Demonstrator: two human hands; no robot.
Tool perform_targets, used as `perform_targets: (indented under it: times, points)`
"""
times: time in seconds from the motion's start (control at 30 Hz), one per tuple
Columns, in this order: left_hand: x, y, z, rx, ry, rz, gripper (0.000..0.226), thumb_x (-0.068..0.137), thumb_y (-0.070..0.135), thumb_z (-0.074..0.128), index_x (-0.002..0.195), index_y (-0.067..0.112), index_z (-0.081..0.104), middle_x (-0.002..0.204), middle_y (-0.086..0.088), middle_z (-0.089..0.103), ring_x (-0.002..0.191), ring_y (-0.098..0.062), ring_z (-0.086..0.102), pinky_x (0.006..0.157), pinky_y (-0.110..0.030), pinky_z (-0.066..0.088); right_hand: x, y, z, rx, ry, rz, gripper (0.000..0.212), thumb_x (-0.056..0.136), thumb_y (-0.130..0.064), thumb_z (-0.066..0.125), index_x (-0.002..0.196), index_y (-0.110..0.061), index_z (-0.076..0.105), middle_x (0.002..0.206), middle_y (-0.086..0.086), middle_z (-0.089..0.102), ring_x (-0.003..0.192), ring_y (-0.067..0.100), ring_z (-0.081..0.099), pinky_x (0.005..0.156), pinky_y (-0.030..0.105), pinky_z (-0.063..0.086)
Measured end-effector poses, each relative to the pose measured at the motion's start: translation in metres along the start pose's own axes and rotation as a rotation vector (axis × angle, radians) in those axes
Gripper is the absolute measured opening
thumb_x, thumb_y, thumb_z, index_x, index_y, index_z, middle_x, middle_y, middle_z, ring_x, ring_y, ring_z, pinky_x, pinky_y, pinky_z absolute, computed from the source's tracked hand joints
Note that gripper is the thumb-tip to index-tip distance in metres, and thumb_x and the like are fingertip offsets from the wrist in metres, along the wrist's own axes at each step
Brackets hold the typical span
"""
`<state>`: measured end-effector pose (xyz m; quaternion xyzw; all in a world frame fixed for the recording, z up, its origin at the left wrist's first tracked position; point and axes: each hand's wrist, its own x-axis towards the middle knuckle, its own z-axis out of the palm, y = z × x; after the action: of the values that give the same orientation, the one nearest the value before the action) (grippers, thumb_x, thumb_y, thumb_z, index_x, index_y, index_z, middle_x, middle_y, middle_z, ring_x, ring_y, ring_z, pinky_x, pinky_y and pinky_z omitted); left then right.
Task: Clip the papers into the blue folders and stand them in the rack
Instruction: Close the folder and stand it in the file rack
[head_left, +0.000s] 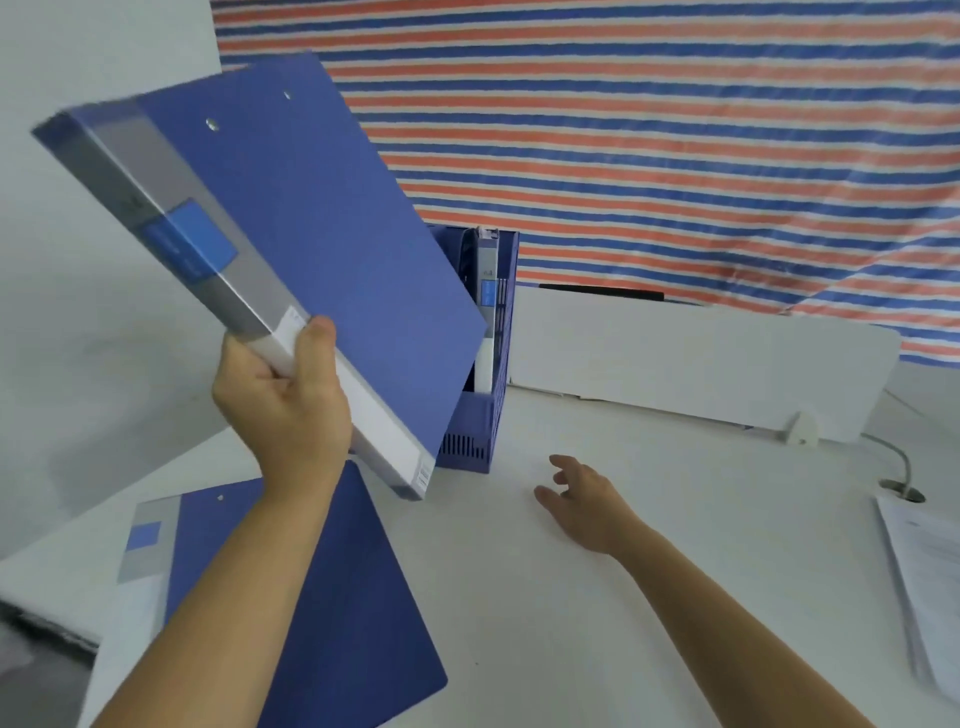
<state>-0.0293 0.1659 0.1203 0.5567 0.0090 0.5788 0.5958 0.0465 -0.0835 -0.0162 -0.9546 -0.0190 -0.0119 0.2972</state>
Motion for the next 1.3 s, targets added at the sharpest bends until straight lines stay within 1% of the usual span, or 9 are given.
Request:
perform_targets:
  times: [0.13, 0.4, 0.6, 0.73, 0.87, 0.97, 1.07, 1.17, 1.3]
  points:
    - [0.011, 0.000, -0.001, 0.001, 0.032, 0.118, 0.028, 0.083, 0.009, 0.065, 0.095, -0.015, 0.058, 0.080, -0.003, 0.060, 0.068, 0.004, 0.060, 0.062, -0.011, 0.046, 0.016, -0.028, -0.010, 0.089, 0.072, -0.052, 0.062, 0.097, -0.039, 0.053, 0.150, -0.017, 0.030, 0.142, 0.007, 0.050, 0.122, 0.022, 0.054, 0.102, 0.035, 0.044]
    - [0.041, -0.008, 0.005, 0.080, 0.059, 0.143, 0.025, 0.082, 0.013, 0.064, 0.090, -0.010, 0.059, 0.081, -0.007, 0.062, 0.066, 0.001, 0.060, 0.061, -0.011, 0.044, 0.065, -0.118, -0.030, 0.163, 0.327, -0.215, 0.080, 0.091, -0.053, 0.055, 0.153, -0.015, 0.021, 0.153, 0.008, 0.034, 0.136, 0.028, 0.040, 0.108, 0.045, 0.040]
    - [0.049, -0.022, 0.000, 0.098, 0.073, 0.138, 0.026, 0.083, 0.019, 0.065, 0.091, -0.005, 0.060, 0.079, -0.009, 0.065, 0.076, -0.023, 0.065, 0.068, -0.031, 0.052, 0.093, -0.148, -0.049, 0.189, 0.495, -0.169, 0.087, 0.087, -0.060, 0.056, 0.153, -0.019, 0.016, 0.150, 0.008, 0.035, 0.132, 0.031, 0.045, 0.101, 0.043, 0.045]
    - [0.052, -0.022, 0.014, 0.124, 0.045, 0.104, 0.019, 0.083, 0.016, 0.065, 0.083, -0.002, 0.058, 0.070, 0.012, 0.057, 0.064, 0.003, 0.057, 0.062, -0.015, 0.044, 0.105, -0.155, -0.077, 0.114, 0.569, -0.217, 0.090, 0.088, -0.055, 0.060, 0.154, -0.018, 0.013, 0.150, 0.009, 0.038, 0.128, 0.031, 0.049, 0.097, 0.041, 0.047]
    - [0.055, -0.029, 0.030, 0.131, 0.006, 0.101, 0.018, 0.084, 0.013, 0.064, 0.089, -0.004, 0.060, 0.076, -0.002, 0.061, 0.066, -0.003, 0.055, 0.060, -0.004, 0.040, 0.115, -0.172, -0.092, -0.168, 0.653, -0.459, 0.082, 0.093, -0.048, 0.054, 0.155, -0.029, 0.003, 0.153, 0.009, 0.030, 0.106, 0.029, 0.062, 0.072, 0.033, 0.055]
    - [0.059, -0.037, 0.039, 0.144, -0.019, 0.082, 0.024, 0.085, 0.015, 0.064, 0.097, -0.006, 0.061, 0.084, -0.009, 0.064, 0.068, -0.004, 0.054, 0.059, -0.003, 0.040, 0.120, -0.180, -0.103, -0.316, 0.597, -0.510, 0.061, 0.096, -0.043, 0.048, 0.150, -0.036, 0.020, 0.156, 0.007, 0.024, 0.110, 0.029, 0.061, 0.075, 0.034, 0.055]
    - [0.061, -0.045, 0.048, 0.161, -0.048, 0.080, 0.026, 0.085, 0.017, 0.063, 0.101, -0.004, 0.062, 0.089, -0.014, 0.068, 0.070, -0.006, 0.056, 0.060, -0.002, 0.040, 0.120, -0.175, -0.111, -0.289, 0.591, -0.479, 0.045, 0.096, -0.048, 0.045, 0.137, -0.029, 0.042, 0.145, 0.004, 0.039, 0.110, 0.028, 0.059, 0.082, 0.039, 0.053]
    - [0.060, -0.052, 0.062, 0.121, -0.072, 0.067, 0.027, 0.086, 0.019, 0.063, 0.104, -0.001, 0.062, 0.095, -0.013, 0.070, 0.076, -0.011, 0.061, 0.064, -0.006, 0.045, 0.120, -0.163, -0.117, -0.199, 0.628, -0.424, 0.046, 0.093, -0.055, 0.048, 0.127, -0.024, 0.049, 0.126, 0.002, 0.057, 0.102, 0.024, 0.061, 0.081, 0.037, 0.053]
    - [0.055, -0.058, 0.083, 0.029, -0.119, 0.021, 0.023, 0.088, 0.017, 0.064, 0.101, -0.001, 0.060, 0.096, -0.011, 0.067, 0.085, -0.016, 0.064, 0.072, -0.021, 0.054, 0.115, -0.149, -0.122, 0.052, 0.625, -0.343, 0.036, 0.094, -0.038, 0.056, 0.125, -0.022, 0.045, 0.104, -0.002, 0.064, 0.078, 0.017, 0.062, 0.074, 0.032, 0.057]
